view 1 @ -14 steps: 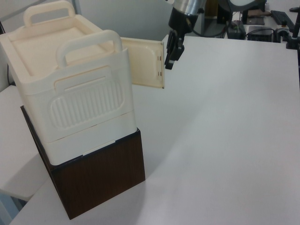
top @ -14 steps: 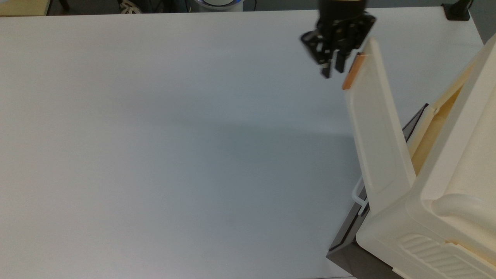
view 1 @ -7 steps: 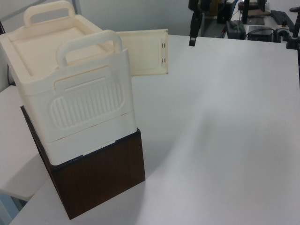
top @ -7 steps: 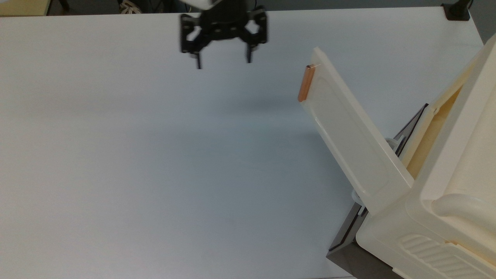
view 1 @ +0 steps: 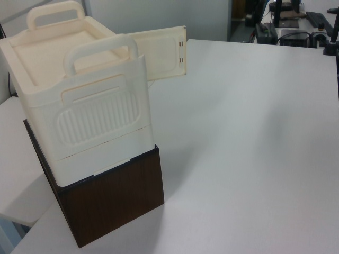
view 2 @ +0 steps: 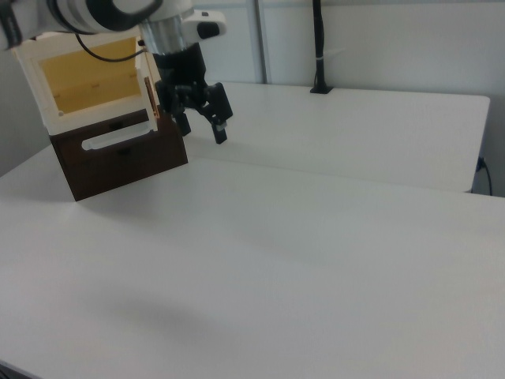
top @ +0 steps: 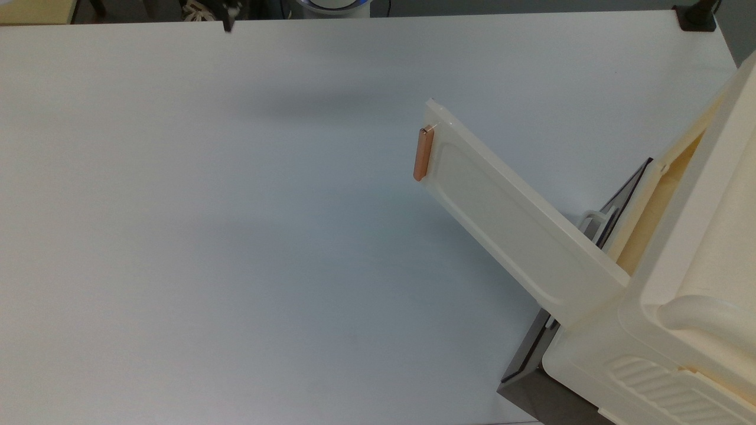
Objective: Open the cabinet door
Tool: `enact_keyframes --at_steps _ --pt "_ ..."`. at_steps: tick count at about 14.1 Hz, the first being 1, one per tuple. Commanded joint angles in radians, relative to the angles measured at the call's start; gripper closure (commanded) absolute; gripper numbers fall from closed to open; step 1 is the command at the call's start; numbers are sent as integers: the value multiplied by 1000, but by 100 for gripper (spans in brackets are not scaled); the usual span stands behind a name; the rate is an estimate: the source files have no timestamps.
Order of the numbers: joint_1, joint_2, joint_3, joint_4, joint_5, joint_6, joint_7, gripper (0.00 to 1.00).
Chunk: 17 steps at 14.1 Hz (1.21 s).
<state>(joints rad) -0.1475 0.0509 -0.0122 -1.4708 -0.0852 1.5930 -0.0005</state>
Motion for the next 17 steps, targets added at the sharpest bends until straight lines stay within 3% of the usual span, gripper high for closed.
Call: enact_keyframes --at_steps 1,17 --pt "3 -104 14 -134 -11 -21 82 0" --pt "3 -69 9 -126 -5 -10 91 0"
